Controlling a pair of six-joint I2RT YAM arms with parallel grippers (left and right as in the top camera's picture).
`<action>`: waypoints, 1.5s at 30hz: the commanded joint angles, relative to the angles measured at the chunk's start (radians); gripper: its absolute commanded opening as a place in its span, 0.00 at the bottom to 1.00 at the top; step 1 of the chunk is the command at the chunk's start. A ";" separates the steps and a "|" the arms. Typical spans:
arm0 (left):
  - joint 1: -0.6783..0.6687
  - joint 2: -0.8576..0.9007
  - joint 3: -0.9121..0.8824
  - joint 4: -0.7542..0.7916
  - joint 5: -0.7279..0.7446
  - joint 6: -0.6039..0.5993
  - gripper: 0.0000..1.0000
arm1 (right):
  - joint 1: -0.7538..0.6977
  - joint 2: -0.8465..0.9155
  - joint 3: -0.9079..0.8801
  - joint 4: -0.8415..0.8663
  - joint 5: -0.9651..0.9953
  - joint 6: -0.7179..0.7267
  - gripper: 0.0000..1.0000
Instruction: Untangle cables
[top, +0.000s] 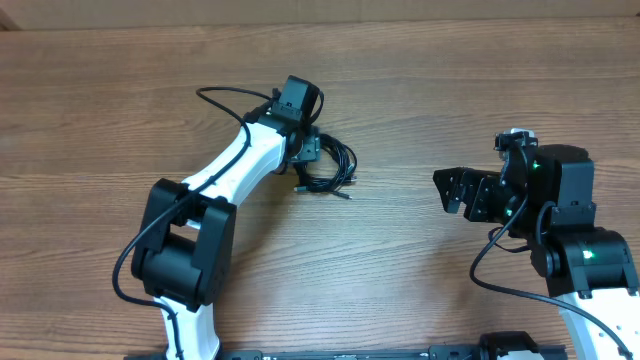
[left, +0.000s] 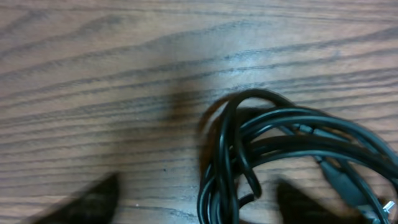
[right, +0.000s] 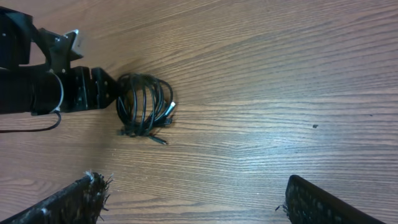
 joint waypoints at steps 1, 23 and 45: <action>0.006 0.015 0.018 0.005 0.035 0.013 0.16 | 0.006 -0.003 0.024 0.001 0.006 -0.002 0.92; 0.006 0.018 0.017 0.016 0.040 0.022 0.44 | 0.006 -0.003 0.024 -0.010 0.006 -0.002 0.92; 0.059 0.058 0.269 -0.217 0.539 0.183 0.04 | 0.006 -0.003 0.024 -0.002 0.021 -0.005 1.00</action>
